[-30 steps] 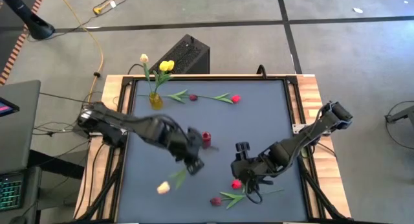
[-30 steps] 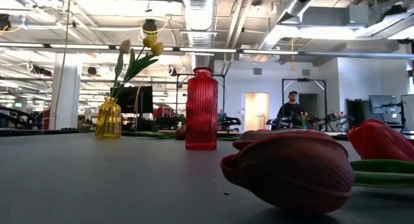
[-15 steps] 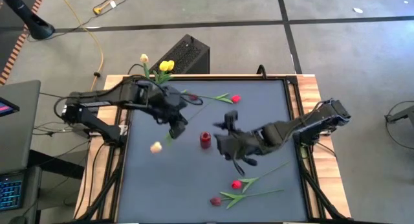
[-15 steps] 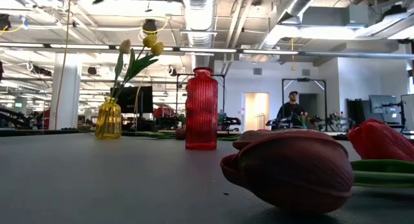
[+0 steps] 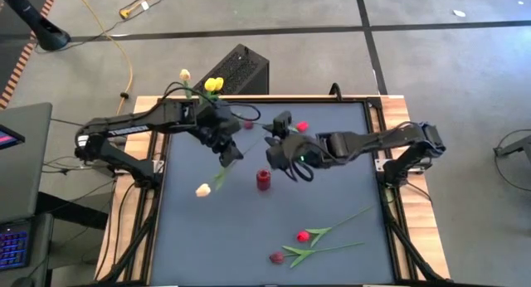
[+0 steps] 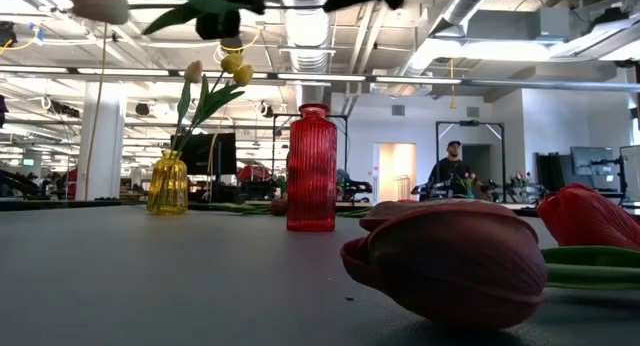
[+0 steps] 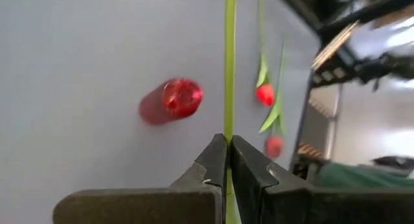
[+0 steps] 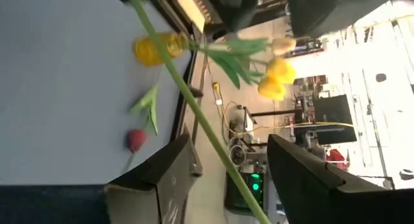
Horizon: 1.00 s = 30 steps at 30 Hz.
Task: Sort flowers into vase by color
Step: Put the white flower into the yellow vase
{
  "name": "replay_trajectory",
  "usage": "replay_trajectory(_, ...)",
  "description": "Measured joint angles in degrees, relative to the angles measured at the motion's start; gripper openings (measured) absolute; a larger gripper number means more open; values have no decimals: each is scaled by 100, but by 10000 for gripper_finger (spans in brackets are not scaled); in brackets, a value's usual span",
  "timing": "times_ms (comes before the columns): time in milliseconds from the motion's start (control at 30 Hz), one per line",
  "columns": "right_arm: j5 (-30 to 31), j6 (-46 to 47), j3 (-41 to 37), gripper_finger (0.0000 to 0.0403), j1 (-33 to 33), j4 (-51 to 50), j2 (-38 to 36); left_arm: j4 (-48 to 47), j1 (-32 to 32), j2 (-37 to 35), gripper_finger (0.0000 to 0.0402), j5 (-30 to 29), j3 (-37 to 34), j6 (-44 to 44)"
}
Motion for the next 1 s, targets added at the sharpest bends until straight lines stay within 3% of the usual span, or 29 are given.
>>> replay_trajectory(400,-950,-843,-2,222,-524,-110,34,208,165,90,0,-358,-31,-851)
replay_trajectory(833,-1866,-1052,-5,179,-871,-42,116,223,164,87,0,-542,-31,-997)
replay_trajectory(1000,-1909,-1506,-3,170,-925,177,299,217,163,87,0,-538,-31,-1034)
